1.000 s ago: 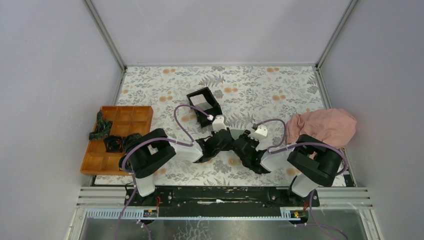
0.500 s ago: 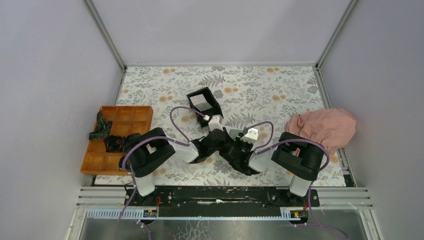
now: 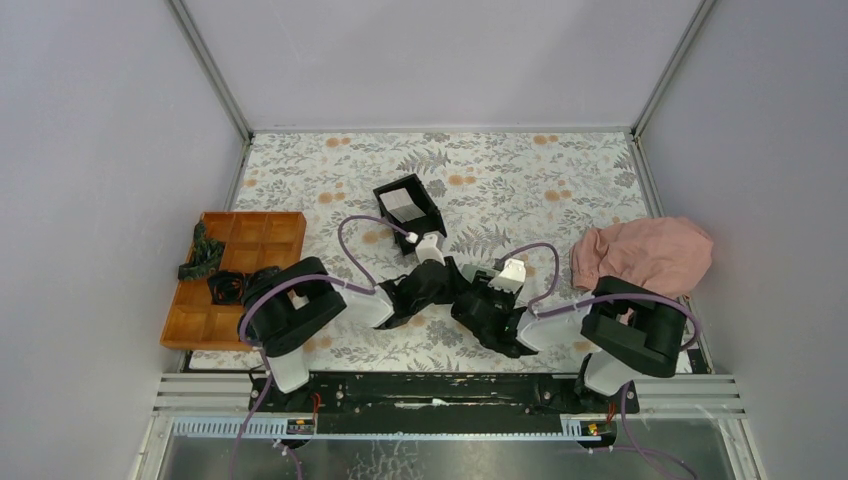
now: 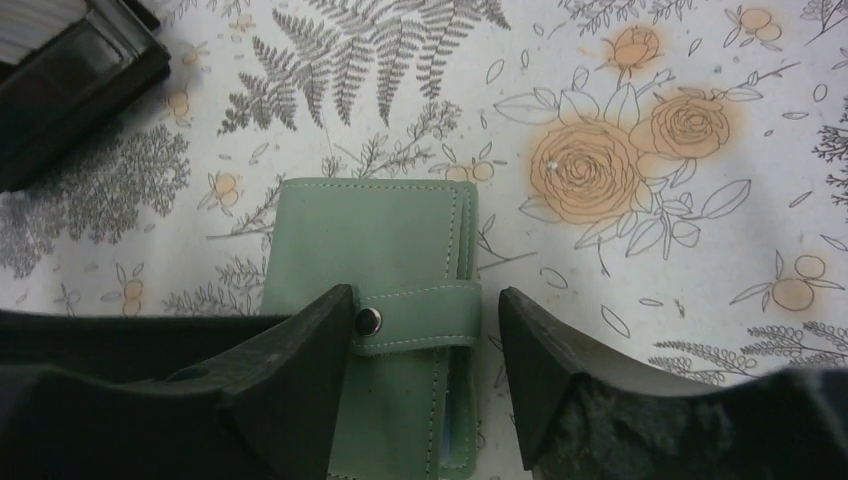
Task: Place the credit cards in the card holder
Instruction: Close the card holder at the center of the board.
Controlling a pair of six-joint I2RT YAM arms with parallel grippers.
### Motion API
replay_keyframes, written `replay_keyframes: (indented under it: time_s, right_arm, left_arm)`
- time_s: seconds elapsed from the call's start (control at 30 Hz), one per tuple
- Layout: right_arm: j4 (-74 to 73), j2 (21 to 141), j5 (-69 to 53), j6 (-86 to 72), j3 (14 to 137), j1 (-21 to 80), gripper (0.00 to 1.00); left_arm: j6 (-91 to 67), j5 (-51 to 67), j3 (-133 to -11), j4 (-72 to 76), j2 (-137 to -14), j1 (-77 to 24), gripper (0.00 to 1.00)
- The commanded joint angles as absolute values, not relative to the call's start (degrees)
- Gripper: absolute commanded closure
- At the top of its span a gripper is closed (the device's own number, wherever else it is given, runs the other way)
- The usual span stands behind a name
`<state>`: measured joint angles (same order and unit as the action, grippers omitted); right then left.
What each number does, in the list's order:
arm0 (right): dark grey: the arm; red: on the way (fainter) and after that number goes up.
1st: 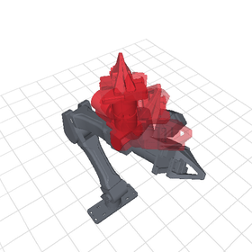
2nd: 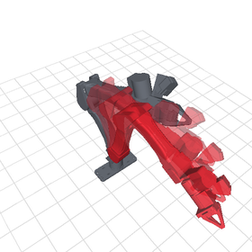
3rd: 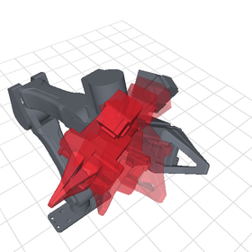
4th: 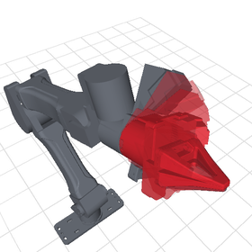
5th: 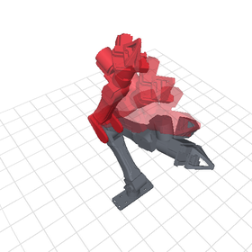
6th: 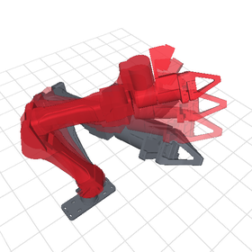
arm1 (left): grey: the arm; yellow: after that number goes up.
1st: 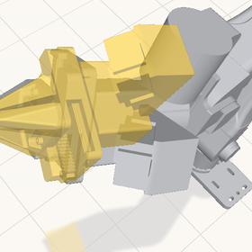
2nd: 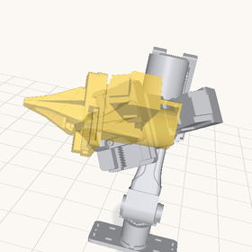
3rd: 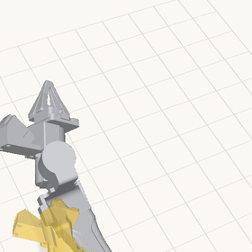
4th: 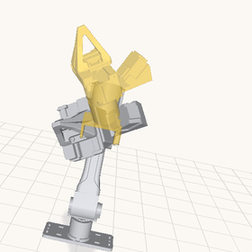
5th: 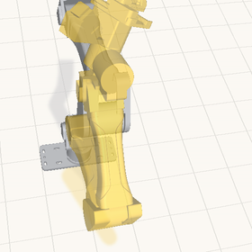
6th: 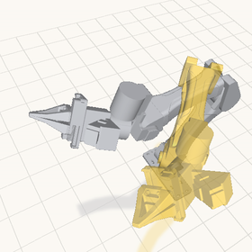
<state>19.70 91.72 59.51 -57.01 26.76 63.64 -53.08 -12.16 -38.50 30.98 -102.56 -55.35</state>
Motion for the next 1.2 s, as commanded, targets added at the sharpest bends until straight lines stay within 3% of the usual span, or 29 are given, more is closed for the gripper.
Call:
replay_keyframes:
  time_s: [0.0,0.1,0.2,0.87,1.03,1.17]
  right_arm:
    - [13.6,88.18,49.14,-55.94,25.8,65.31,0.35]
    - [13.03,85.55,49.26,-55.07,25.99,64.69,0.35]
    - [12.92,83.54,49.06,-54.45,25.48,63.75,0.34]
    - [12.07,71.28,47.16,-48.58,22.6,58.58,0.35]
    - [8.22,67.27,48.75,-48.91,20.94,58.54,0.44]
    - [3.87,66.0,49.34,-50.95,20.35,58.55,0.67]
  left_arm:
    - [-52.62,-9.7,-36.4,20.55,-103.08,-56.43,0.49]
    - [-52.65,-10.69,-36.54,20.42,-101.6,-56.47,0.37]
    - [-52.2,-12.2,-37.8,18.28,-100.07,-56.48,0.32]
    - [-51.57,-19.71,-31.78,20.41,-85.16,-56.43,0.32]
    - [-52.7,-21.04,-26.08,22.93,-82.05,-56.56,0.43]
    - [-53.07,-20.91,-23.87,24.38,-83.15,-57.06,0.57]
